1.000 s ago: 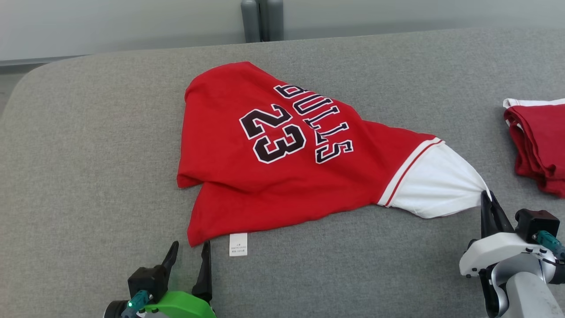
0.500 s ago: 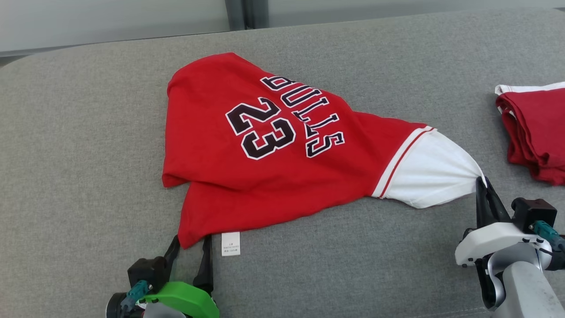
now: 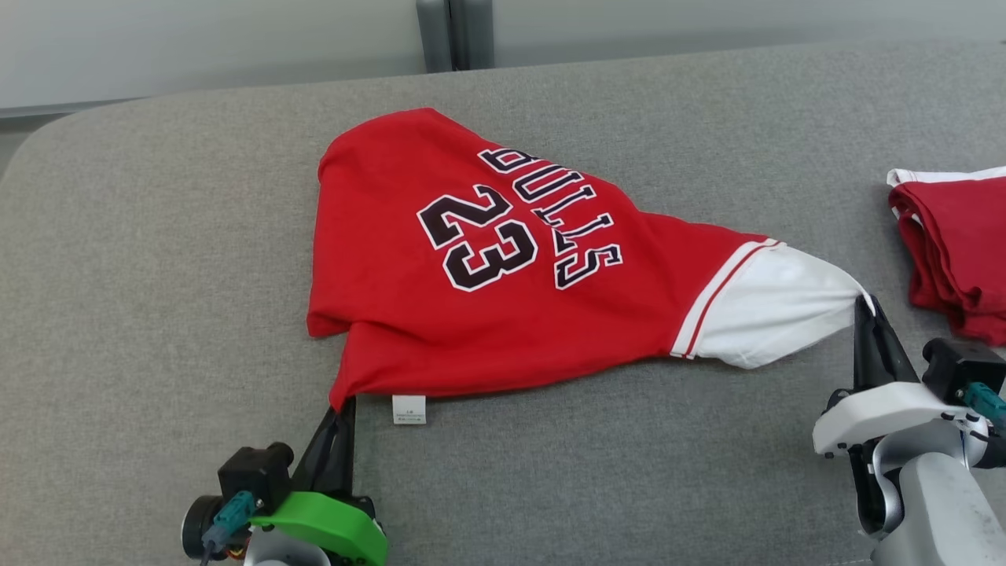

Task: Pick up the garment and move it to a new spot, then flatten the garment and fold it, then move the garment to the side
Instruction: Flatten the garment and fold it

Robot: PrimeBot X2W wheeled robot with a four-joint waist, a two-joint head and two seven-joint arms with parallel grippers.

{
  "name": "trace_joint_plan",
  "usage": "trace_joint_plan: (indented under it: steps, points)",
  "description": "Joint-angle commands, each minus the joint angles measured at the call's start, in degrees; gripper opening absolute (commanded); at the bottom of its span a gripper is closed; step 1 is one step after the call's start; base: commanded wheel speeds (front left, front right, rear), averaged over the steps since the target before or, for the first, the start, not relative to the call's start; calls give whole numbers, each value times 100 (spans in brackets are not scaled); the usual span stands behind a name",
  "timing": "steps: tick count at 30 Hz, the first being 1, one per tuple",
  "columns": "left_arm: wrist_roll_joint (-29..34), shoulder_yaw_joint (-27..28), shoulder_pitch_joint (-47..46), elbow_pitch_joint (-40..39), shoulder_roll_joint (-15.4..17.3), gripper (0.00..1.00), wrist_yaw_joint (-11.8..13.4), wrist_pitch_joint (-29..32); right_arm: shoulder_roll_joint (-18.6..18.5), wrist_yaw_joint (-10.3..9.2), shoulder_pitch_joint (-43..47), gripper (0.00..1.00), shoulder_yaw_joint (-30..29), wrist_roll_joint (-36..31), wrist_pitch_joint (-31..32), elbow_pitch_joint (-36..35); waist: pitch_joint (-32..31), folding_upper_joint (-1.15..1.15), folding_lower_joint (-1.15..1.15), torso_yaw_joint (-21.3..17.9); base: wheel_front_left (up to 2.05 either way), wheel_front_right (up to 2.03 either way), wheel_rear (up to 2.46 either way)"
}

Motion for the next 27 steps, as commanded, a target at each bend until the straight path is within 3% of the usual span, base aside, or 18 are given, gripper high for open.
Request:
trace_joint_plan:
  steps: [1, 9, 20, 27]
  points:
    - [59, 71, 38, -124, 29, 0, -36, 2, -5, -11, -97, 0, 3, 67, 2, -86, -170, 0, 0, 73, 0, 0, 0]
    - [477, 460, -263, -1018, 96, 0, -133, 3, -87, -11, -495, 0, 92, 459, 2, -721, -736, 0, 0, 143, 0, 0, 0]
    - [710, 684, -2056, -1717, 1199, 0, -129, 3, -638, -11, -2011, 0, 526, 844, 2, -1372, -1036, 0, 0, 63, 0, 0, 0]
    - [746, 750, -3408, -1368, 1631, 0, -130, 4, -1068, -11, -3348, 0, 939, 929, 2, -1246, -920, 0, 0, -1, 0, 0, 0]
